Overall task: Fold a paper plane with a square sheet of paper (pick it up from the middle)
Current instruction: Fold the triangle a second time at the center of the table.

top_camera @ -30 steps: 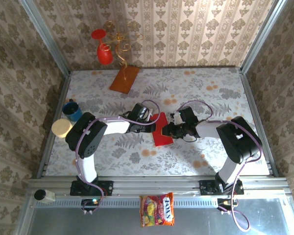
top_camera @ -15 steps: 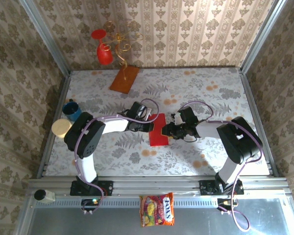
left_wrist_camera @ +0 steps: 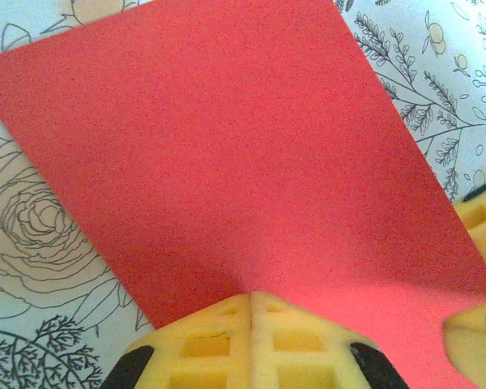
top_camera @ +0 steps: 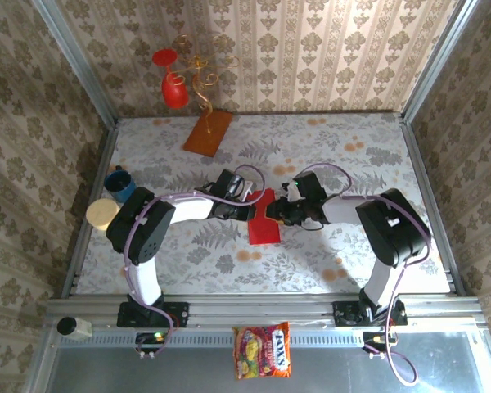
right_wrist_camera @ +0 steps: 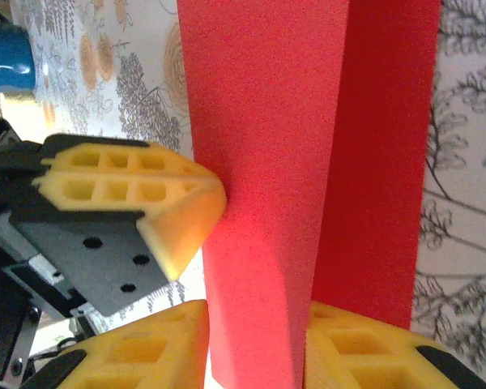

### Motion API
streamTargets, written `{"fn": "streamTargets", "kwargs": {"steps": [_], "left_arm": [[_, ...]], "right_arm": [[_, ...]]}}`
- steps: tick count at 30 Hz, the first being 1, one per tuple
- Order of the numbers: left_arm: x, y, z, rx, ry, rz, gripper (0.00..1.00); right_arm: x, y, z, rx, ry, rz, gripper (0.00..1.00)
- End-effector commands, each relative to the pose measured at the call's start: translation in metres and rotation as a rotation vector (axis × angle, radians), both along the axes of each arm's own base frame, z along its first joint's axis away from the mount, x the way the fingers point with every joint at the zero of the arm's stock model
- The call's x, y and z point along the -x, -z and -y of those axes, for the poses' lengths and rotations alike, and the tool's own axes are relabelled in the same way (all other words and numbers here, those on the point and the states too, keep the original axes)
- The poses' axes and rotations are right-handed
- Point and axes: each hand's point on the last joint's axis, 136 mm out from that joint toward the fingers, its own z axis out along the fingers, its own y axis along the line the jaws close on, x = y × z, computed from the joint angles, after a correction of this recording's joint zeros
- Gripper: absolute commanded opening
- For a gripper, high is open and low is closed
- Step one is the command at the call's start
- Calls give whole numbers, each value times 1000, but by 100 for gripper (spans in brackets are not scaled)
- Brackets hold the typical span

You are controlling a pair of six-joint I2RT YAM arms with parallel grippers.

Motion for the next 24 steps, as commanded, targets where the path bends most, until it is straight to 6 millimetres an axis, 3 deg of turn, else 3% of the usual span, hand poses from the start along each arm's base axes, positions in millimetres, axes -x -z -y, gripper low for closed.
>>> {"fn": "streamTargets", "kwargs": {"steps": [1,6,9,14,18,24], "left_arm": [[5,4,-7,-27,26,-18,0],[2,-4,-5,-5,35,2,1],[0,-15,-4,16,35,26,7],[2,-31,-2,61,38,62,30],[7,-40,-3,74,41,84,43],[35,-44,-5,46,78,143,59]], "right_arm": [[-8,1,-3,-17,2,-15,32],[-15,9,-1,-9,18,-39,29],[-13,11,0,-17,31,-51,28],[-8,14,0,-41,44,-67,26],[-6,14,-2,-72,52,-77,26],[-5,3,-5,-107,58,-76,30]]}}
